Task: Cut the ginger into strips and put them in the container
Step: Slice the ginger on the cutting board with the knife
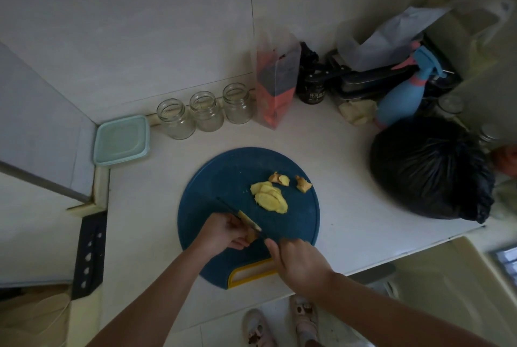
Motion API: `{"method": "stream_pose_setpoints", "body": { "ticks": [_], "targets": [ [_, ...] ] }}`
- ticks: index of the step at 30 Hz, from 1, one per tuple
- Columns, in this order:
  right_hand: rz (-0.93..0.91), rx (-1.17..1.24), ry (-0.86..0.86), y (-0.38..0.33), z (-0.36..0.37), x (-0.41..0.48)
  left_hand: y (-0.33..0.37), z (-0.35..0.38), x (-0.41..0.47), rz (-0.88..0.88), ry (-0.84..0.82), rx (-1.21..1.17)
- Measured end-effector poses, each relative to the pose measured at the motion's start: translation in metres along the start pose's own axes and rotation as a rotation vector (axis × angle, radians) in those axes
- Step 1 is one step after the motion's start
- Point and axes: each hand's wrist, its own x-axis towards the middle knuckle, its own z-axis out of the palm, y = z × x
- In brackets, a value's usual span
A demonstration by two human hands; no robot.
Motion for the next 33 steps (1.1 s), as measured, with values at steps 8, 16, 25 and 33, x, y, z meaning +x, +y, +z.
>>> {"method": "stream_pose_setpoints", "body": {
  "ticks": [8, 16, 25, 33],
  "targets": [
    [0.065, 0.029, 0.002, -0.010, 0.008, 0.001, 0.004, -0.006, 0.007, -0.050, -0.057, 0.024],
    [0.086, 0.039, -0.067, -0.017, -0.003, 0.015, 0.006, -0.013, 0.011, -0.064, -0.142, 0.034],
    [0.128, 0.027, -0.064, -0.021, 0.004, 0.023, 0.006, -0.016, 0.015, -0.060, -0.166, 0.021],
    [0.143, 0.054, -0.039, -0.035, 0.006, 0.047, 0.010, -0.017, 0.013, -0.056, -0.165, 0.028]
  ]
}}
